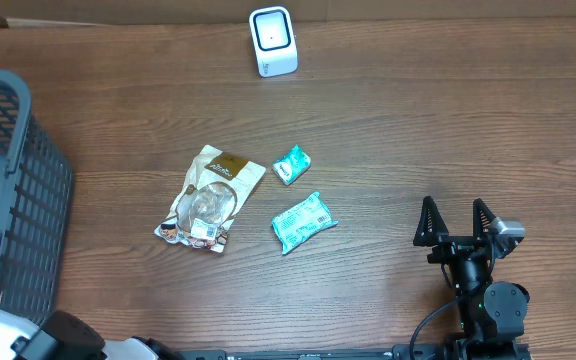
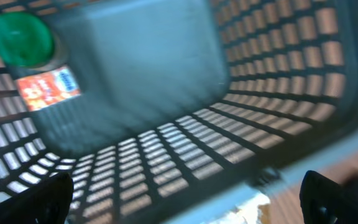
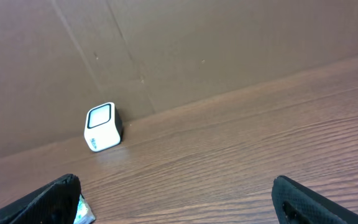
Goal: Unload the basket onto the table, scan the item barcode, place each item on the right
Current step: 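Move the left gripper back into the basket toward the orange Kleenex pack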
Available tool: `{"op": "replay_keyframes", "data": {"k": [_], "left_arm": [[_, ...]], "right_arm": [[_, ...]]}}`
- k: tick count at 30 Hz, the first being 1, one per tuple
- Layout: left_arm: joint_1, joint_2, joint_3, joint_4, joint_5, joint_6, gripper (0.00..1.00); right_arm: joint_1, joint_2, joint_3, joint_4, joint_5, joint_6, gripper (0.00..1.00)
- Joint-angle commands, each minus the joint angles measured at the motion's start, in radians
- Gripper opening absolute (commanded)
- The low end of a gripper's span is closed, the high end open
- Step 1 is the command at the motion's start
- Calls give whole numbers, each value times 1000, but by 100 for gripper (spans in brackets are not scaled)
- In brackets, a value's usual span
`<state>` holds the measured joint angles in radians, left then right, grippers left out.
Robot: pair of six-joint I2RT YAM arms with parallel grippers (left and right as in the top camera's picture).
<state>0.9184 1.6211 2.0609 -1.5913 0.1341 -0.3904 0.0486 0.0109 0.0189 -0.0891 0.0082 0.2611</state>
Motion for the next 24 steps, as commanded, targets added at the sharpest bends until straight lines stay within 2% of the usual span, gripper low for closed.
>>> {"op": "replay_keyframes", "data": {"k": [1, 14, 24], "left_arm": [[6, 25, -2, 3, -92, -18, 100], [13, 63, -6, 10, -222, -36, 100], [13, 66, -6, 2, -237, -37, 100]], "right_arm": [[8, -8, -10, 7, 13, -4, 100], [8, -8, -10, 7, 13, -4, 100], [8, -8, -10, 7, 13, -4, 100]]}}
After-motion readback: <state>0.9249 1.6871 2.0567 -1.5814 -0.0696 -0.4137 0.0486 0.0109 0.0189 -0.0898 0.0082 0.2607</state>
